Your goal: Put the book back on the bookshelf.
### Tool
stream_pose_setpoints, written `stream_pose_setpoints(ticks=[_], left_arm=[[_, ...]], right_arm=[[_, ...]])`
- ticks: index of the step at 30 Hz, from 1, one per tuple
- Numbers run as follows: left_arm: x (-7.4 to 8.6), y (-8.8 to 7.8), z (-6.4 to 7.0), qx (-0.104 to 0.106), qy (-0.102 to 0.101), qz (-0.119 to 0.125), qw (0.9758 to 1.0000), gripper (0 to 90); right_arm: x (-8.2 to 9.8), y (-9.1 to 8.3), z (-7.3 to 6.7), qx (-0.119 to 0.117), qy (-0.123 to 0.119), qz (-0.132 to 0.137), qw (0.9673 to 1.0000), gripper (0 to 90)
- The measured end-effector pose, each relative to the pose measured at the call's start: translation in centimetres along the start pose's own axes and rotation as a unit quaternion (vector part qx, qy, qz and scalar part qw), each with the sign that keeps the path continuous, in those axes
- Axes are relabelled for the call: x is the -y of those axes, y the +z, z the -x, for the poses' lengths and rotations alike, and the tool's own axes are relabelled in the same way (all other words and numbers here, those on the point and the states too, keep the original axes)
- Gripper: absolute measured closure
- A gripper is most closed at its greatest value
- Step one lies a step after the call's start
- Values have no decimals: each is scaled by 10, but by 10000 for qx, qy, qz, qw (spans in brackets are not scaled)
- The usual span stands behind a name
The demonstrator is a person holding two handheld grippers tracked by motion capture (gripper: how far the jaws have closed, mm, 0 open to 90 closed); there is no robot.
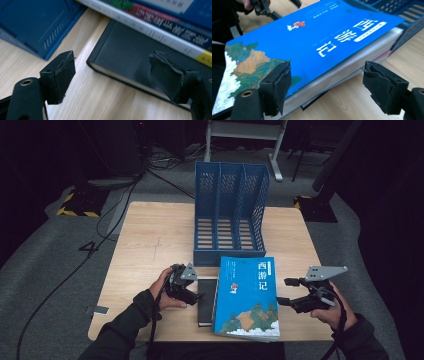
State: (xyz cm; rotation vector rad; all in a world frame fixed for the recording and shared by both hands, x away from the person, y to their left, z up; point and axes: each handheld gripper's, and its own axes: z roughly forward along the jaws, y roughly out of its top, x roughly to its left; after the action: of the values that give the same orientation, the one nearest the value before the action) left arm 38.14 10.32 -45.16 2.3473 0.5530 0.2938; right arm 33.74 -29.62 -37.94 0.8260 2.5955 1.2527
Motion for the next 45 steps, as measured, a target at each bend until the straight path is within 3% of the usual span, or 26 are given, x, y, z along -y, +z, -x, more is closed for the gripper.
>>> stream_pose_setpoints(ticks=[4, 13, 16, 19, 23, 24, 26, 34, 37, 40, 43, 45], left_arm=[[-8, 6, 0, 29, 50, 14, 10000, 208], [-21, 21, -5, 29, 79, 62, 9999, 215], [-23, 25, -6, -20, 144, 30, 9999, 219], [-25, 29, -8, -6, 69, 69, 10000, 219], [-26, 29, -11, -31, -10, 101, 9999, 231], [-27, 28, -14, 17, -133, 228, 9997, 236], [-28, 26, -15, 18, -192, 310, 9993, 237], [-29, 28, -17, -3, -220, 310, 9993, 242], [-30, 29, -17, -58, -165, 282, 9994, 243], [-30, 29, -18, -63, -139, 266, 9995, 246], [-31, 30, -17, -113, -136, 301, 9994, 246], [-31, 30, -18, -115, -155, 303, 9994, 246]], right_arm=[[-2, 5, -4, -147, -31, -102, 9998, 232], [2, 26, -1, -281, 95, -635, 9975, 203], [2, 30, 1, -375, 126, -647, 9971, 196], [2, 34, 2, -433, 158, -722, 9963, 167], [2, 33, 2, -446, 96, -675, 9967, 169], [2, 33, 1, -422, 63, -655, 9969, 168], [1, 32, 1, -411, 10, -640, 9971, 169], [-6, 22, 0, -491, -122, -320, 9982, 224], [-8, 27, 7, -619, -14, -378, 9974, 225], [-9, 36, 12, -553, 74, -434, 9975, 222], [-14, 38, 19, -603, 124, -191, 9979, 241], [-18, 46, 20, -604, 94, -182, 9980, 254]])
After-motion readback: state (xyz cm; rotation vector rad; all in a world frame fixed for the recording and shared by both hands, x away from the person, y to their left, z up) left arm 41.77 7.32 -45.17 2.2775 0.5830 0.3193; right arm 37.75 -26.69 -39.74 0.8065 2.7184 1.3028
